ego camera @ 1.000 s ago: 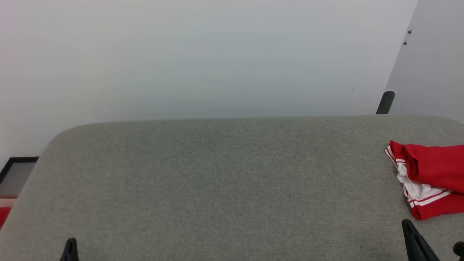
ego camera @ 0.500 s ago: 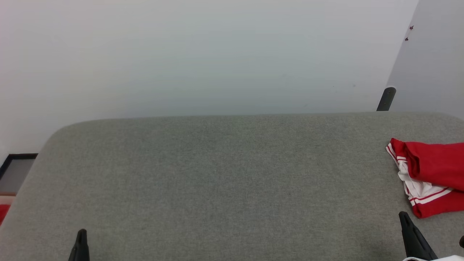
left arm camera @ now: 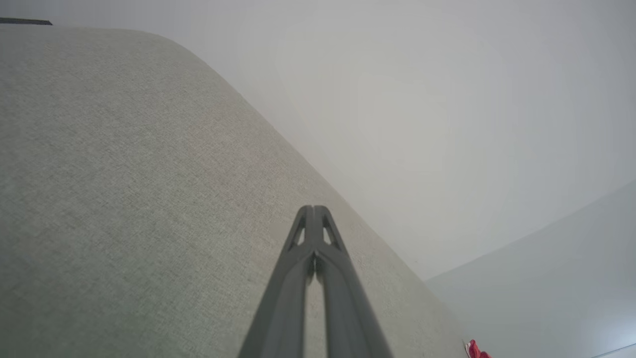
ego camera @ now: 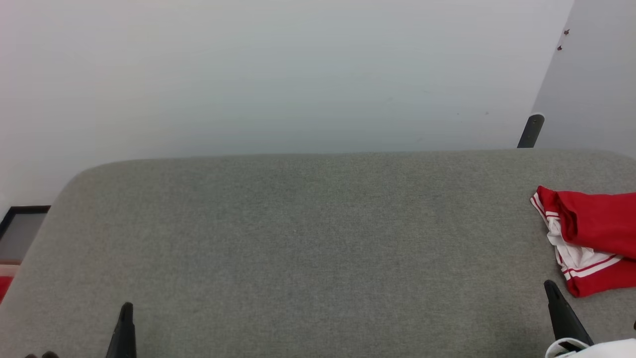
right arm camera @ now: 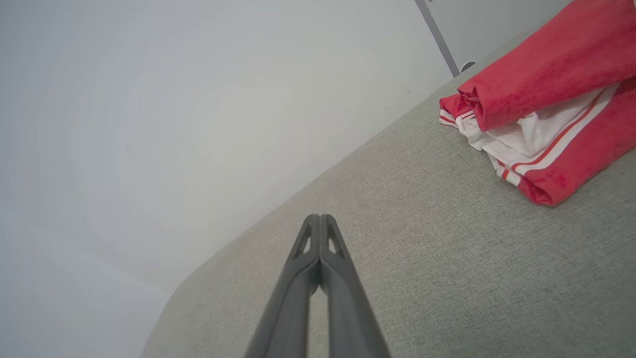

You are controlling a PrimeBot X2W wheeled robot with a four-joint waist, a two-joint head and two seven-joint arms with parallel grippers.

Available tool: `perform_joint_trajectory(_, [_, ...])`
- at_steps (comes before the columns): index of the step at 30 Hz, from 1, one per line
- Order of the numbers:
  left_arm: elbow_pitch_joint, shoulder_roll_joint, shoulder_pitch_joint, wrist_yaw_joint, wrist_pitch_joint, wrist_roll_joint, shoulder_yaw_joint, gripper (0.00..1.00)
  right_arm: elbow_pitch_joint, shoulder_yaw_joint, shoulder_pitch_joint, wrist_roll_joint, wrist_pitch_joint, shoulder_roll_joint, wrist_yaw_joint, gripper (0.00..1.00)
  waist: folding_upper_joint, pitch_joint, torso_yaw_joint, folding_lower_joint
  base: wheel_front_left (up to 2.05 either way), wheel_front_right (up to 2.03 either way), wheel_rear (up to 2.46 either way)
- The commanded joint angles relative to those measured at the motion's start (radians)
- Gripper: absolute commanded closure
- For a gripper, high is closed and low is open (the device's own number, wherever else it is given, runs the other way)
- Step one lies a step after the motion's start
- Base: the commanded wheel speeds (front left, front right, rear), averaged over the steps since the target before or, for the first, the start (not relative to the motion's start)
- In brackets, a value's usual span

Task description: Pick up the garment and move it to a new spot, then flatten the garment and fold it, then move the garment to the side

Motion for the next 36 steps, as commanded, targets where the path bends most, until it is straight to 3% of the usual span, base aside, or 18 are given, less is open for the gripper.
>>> perform_joint_trajectory(1, [-0.003, 0.002, -0.03, -0.007, 0.009, -0.035, 0.002, 1.0, -0.001, -0.006, -0.035, 0.046, 0.003, 0.0, 0.0, 1.0, -0.0001, 0.002, 0.0, 0.0, 0.0, 0.0, 0.0])
perform_joint_trajectory(36, [0.062, -0.06, -0.135, -0.032, 0.108, -0.326, -0.007, 1.0, 0.098, -0.013, -0.126, 0.423, 0.035, 0.02, 0.0, 1.0, -0.0001, 0.035, 0.001, 0.0, 0.0, 0.0, 0.0])
